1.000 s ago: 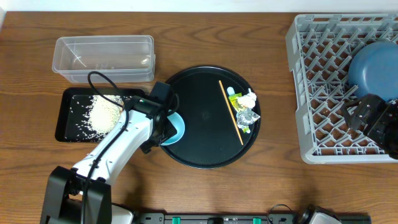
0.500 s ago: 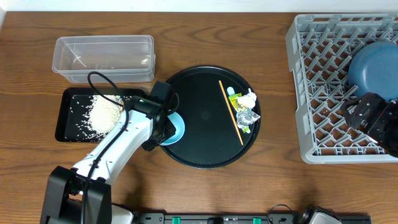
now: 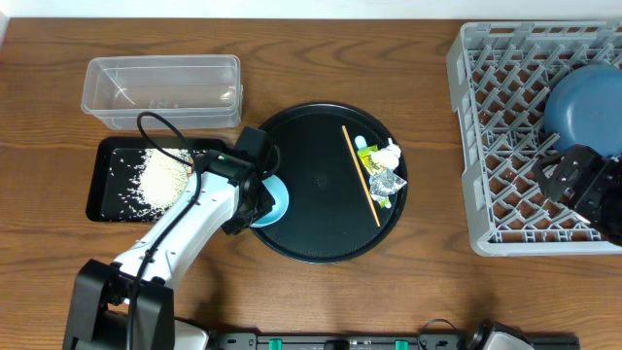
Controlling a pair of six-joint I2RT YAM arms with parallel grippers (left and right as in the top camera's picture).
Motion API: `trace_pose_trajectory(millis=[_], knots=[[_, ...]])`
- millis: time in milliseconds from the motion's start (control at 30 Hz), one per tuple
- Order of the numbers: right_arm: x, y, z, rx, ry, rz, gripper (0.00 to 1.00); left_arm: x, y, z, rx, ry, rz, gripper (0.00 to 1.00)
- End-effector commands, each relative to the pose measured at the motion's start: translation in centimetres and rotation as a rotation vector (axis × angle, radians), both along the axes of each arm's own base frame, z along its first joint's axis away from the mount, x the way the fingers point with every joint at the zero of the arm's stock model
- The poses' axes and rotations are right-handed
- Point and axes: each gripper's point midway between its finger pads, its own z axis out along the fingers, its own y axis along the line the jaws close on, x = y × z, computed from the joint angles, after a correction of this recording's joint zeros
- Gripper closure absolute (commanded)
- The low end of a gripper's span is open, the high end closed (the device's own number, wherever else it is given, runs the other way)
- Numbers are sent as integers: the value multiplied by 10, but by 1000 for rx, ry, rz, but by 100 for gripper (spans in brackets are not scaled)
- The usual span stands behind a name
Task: Sort waste into correct bins and load items into the dishwasher rack
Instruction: 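Close the left gripper on the light blue bowl rim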
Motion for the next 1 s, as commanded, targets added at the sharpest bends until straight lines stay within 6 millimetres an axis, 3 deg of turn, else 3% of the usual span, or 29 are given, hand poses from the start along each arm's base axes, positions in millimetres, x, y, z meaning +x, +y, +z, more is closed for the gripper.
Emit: trace_pose_trajectory(millis=[0,300,567,767,967], knots=[[0,3,-1,-9,4,28,1,-4,4,-4,11,14,6,61],[0,3,-1,-9,4,28,1,-4,4,-4,11,16,6,66],[0,3,-1,-9,4,28,1,-5,4,-5,11,18,6,94],[0,3,-1,-9,4,28,1,-5,0,-2,-12,12,1,94],[0,3,-1,-9,4,28,1,0,-4,19,-49,-64,-5,94]])
